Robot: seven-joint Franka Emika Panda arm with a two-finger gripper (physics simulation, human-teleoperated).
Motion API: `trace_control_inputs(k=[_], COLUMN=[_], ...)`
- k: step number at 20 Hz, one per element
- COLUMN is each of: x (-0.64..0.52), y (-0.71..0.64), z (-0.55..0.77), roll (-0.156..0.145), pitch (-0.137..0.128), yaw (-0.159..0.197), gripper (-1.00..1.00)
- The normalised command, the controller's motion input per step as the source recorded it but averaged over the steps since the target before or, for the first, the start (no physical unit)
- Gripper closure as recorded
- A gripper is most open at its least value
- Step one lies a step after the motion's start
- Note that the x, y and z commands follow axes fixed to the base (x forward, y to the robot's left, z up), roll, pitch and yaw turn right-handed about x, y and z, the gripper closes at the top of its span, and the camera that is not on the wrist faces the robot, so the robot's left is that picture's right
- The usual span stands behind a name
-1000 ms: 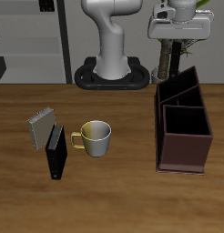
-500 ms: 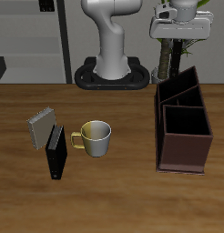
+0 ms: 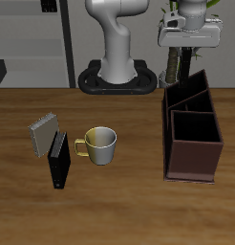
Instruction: Place the left black book into the left desk caddy's left compartment
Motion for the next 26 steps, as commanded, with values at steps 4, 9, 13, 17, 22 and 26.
trace_control_inputs(k=[4, 9, 13, 17, 22, 26], x=[-0.08, -0.05, 0.02, 0.11, -0.01, 0.05], y=[0.18, 0.18, 0.03, -0.07, -0.01, -0.04], z=[-0.13, -0.09, -0.16, -0.27, -0.17, -0.28], roll=[0.036, 0.036, 0.008, -0.032, 0.004, -0.010], pitch=[0.018, 0.018, 0.024, 0.063, 0.028, 0.031], yaw=[0.012, -0.009, -0.009, -0.043, -0.046, -0.019], gripper=[1.00, 1.00, 1.00, 1.00, 1.00, 1.00])
